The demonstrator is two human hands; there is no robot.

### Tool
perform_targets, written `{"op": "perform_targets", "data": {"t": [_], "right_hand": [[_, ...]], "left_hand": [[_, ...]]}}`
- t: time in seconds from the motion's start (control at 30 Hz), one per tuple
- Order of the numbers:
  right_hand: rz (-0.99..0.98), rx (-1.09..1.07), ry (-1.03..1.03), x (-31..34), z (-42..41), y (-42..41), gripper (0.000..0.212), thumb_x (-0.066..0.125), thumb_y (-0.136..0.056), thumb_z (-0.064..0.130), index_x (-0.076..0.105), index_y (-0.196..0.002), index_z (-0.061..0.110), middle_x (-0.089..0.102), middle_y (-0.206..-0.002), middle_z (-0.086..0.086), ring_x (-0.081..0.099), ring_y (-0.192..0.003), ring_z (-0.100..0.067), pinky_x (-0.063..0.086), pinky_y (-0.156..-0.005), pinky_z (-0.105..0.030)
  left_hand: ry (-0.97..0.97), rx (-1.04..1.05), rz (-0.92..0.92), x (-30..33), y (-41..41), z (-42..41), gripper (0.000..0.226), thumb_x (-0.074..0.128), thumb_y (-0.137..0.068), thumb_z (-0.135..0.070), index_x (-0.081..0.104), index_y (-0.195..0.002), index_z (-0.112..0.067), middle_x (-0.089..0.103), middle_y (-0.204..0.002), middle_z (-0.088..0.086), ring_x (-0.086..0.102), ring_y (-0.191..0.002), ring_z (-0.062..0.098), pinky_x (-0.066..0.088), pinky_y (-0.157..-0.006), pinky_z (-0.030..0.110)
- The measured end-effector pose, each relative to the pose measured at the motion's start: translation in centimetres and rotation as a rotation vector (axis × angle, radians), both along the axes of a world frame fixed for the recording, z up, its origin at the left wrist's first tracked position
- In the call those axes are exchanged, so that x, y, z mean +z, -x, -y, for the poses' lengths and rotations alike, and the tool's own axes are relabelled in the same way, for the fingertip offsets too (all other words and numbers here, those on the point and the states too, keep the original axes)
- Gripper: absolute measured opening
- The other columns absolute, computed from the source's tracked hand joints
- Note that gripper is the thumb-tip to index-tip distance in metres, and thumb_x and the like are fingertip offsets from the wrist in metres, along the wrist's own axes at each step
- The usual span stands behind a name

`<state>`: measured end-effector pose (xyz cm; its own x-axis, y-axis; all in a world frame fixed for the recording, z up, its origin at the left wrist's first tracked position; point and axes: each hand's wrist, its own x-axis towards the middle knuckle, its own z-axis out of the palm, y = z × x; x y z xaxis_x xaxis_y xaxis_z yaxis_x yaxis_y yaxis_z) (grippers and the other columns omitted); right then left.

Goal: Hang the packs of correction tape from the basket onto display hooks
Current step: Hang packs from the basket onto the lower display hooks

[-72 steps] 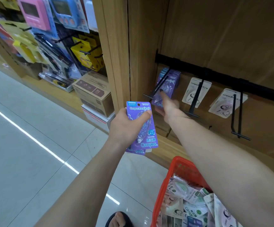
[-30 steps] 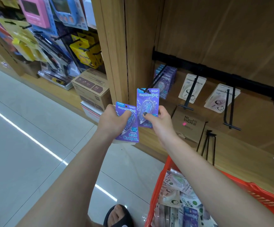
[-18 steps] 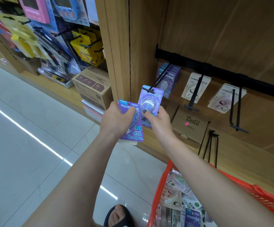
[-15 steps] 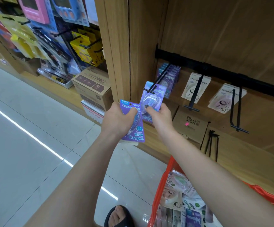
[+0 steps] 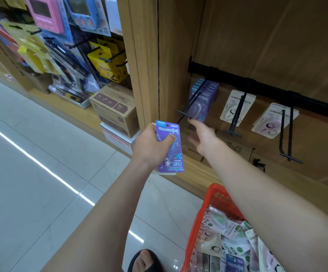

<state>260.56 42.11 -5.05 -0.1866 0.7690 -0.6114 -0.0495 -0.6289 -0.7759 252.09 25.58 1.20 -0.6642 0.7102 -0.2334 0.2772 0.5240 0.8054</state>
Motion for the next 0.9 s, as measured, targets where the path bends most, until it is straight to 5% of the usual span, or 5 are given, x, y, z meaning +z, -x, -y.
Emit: {"op": "perform_targets", "data": {"t": [0.23,0.37,0.57,0.67,0.9], "right_hand": [[-0.293,0.377,0.195,1.7,6.1,-5.1,0.055,0.059,-0.101,0.050,0.059,-0.134,0.006,0.074,-0.119,-0.018,0.074,-0.102,-0.033,0.054,-0.101,-0.050],[-0.393,0.459,0.136,3.1,8.3,-7.5,0.032,0.052,-0.106,0.033,0.070,-0.120,0.011,0.076,-0.108,-0.012,0.074,-0.096,-0.028,0.057,-0.093,-0.047],[-0.392,0.381,0.021,3.2,9.3,-9.7,0.020,0.055,-0.106,0.014,0.063,-0.121,0.005,0.076,-0.107,-0.015,0.074,-0.090,-0.028,0.062,-0.078,-0.043],[-0.298,0.272,-0.038,2.8,9.4,-11.1,0.025,0.057,-0.105,0.011,0.061,-0.127,0.001,0.077,-0.109,-0.016,0.073,-0.097,-0.033,0.056,-0.094,-0.054],[-0.194,0.176,-0.175,2.6,9.7,-14.8,0.018,0.064,-0.100,0.007,0.065,-0.118,0.004,0.077,-0.106,-0.013,0.071,-0.094,-0.028,0.055,-0.079,-0.041]], "left_hand": [[-0.116,-0.053,0.230,0.5,-0.5,0.0,0.035,0.067,-0.100,-0.040,0.046,-0.122,-0.023,0.065,-0.117,-0.005,0.069,-0.103,0.012,0.059,-0.084,0.033],[-0.120,-0.152,0.326,0.9,-1.1,0.2,0.035,0.065,-0.101,-0.037,0.046,-0.125,-0.020,0.066,-0.118,0.000,0.071,-0.102,0.014,0.061,-0.081,0.034],[-0.122,-0.263,0.400,1.5,-1.5,1.0,0.027,0.064,-0.103,-0.030,0.051,-0.124,-0.020,0.070,-0.121,0.002,0.074,-0.104,0.016,0.063,-0.083,0.034],[-0.192,-0.212,0.424,1.3,-1.3,1.1,0.018,0.063,-0.104,-0.023,0.054,-0.119,-0.019,0.073,-0.118,0.005,0.075,-0.105,0.021,0.062,-0.088,0.043],[-0.263,-0.104,0.325,1.2,-0.6,0.7,0.023,0.073,-0.097,-0.022,0.060,-0.114,-0.017,0.076,-0.078,-0.013,0.077,-0.078,0.011,0.058,-0.061,0.027]]}}
